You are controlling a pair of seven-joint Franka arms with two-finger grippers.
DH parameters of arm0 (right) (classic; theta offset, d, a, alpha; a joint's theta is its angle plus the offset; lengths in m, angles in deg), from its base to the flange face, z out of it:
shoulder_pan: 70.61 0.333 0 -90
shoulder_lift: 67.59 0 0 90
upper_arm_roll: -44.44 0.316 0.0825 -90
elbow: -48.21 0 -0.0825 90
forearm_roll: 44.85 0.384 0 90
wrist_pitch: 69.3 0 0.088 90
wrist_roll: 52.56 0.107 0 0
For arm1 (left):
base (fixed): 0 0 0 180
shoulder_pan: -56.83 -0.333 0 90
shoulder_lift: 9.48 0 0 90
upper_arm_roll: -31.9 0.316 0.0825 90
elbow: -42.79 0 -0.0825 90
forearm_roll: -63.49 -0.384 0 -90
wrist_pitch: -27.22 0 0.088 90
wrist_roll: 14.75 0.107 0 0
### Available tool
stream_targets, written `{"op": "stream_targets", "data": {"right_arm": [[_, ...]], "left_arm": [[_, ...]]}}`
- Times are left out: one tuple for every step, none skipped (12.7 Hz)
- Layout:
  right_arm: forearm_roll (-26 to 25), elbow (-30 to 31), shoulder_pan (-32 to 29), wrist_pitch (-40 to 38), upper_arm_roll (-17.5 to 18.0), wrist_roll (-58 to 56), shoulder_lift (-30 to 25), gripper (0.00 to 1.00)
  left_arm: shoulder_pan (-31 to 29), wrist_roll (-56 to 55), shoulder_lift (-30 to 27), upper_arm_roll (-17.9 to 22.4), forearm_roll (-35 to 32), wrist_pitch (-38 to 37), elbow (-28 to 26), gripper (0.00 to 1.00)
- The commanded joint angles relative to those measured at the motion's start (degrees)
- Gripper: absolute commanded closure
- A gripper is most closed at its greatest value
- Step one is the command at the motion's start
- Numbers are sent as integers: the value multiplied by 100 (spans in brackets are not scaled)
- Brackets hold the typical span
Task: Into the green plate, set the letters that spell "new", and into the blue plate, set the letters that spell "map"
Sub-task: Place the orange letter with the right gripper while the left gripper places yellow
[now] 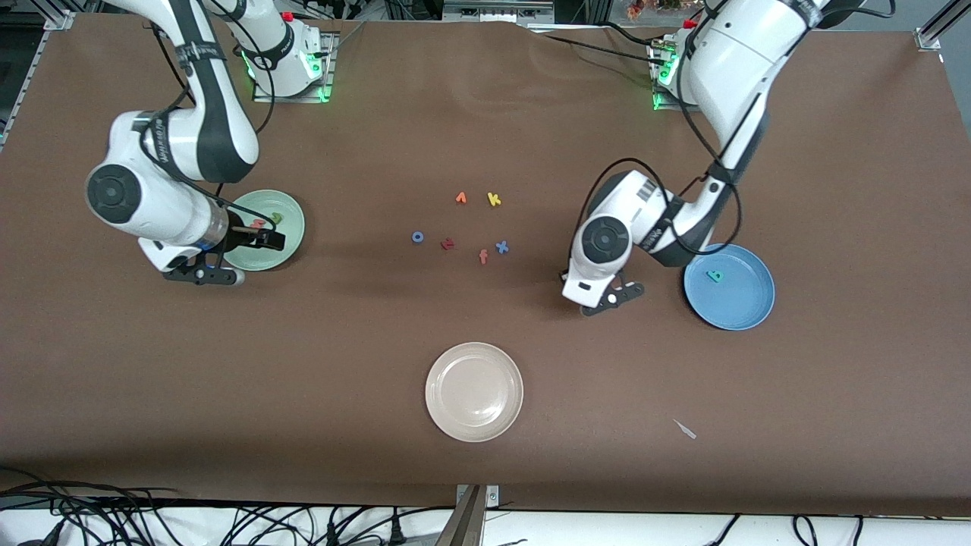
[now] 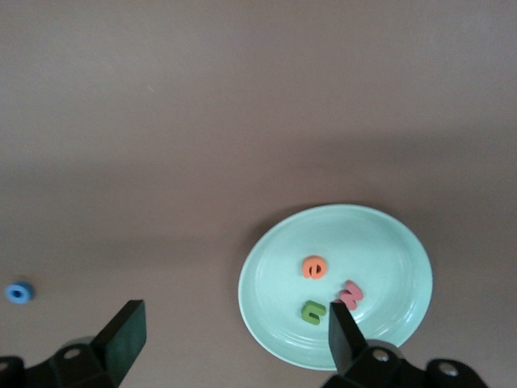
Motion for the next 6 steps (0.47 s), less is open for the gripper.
{"op": "stream_targets", "data": {"right_arm": [[-225, -1054, -27, -838, -217, -111, 73, 0], [-305, -1337, -35, -1164, -331, -129, 64, 0], [-306, -1662, -44, -1637, -471, -164, 38, 0], [-297, -2030, -70, -2129, -577, -251, 81, 0], [-262, -2069, -253, -2203, -604, -583, 47, 0], [-244, -2121, -551, -2204, -526, -951, 12, 0]], "left_arm": [[-648, 1545, -326, -75, -133, -666, -31, 94], [-877, 2143, -422, -75, -133, -764, -83, 94], [-1114, 2697, -519, -75, -133, -800, -145, 93], [-1316, 3225, -598, -66, -186, -835, -285, 93], [-1545, 3839, -669, -66, -221, -827, -408, 93], [-1825, 4419, -748, -66, -221, -801, -487, 93]]}}
